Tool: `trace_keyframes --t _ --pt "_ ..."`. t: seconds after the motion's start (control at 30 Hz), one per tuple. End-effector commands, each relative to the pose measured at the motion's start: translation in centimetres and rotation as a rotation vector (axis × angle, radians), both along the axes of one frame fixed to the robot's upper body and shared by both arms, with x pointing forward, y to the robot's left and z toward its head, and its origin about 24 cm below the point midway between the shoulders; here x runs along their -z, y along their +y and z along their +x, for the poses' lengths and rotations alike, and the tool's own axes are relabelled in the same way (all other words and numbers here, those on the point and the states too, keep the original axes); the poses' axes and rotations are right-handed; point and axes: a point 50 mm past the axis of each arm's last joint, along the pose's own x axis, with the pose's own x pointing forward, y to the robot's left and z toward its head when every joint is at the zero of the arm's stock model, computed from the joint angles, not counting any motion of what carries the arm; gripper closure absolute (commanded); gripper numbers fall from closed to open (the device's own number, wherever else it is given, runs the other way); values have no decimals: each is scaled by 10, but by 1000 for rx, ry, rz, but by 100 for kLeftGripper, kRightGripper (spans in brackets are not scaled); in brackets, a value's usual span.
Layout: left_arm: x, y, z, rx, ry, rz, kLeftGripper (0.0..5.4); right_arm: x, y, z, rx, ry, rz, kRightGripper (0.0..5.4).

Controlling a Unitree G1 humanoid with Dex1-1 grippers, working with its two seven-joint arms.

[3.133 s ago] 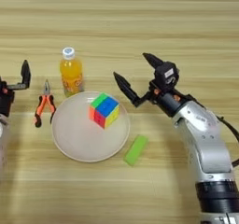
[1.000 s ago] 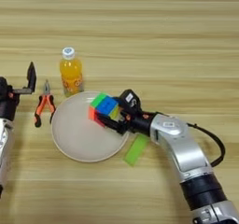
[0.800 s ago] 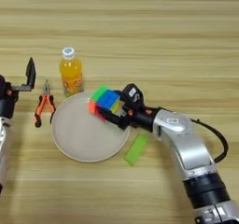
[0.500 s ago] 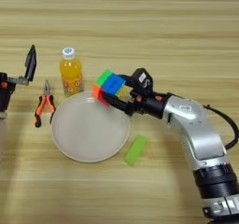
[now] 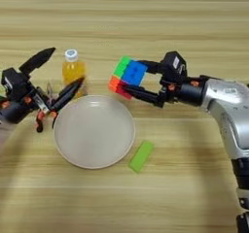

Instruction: Move the objects on the table

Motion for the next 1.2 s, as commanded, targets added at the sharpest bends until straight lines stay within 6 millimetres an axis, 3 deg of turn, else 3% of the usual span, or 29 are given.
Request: trace_keyframes --t 0.03,0.53,1.2 --pt "5 -14 -8 132 27 66 0 -13 -2 -6 -89 -51 -31 208" --pt "15 -31 -20 313 54 159 0 -15 7 -37 -316 -51 -58 208" --pt "22 -36 -27 388 48 214 0 -12 16 -43 -385 -38 -46 208"
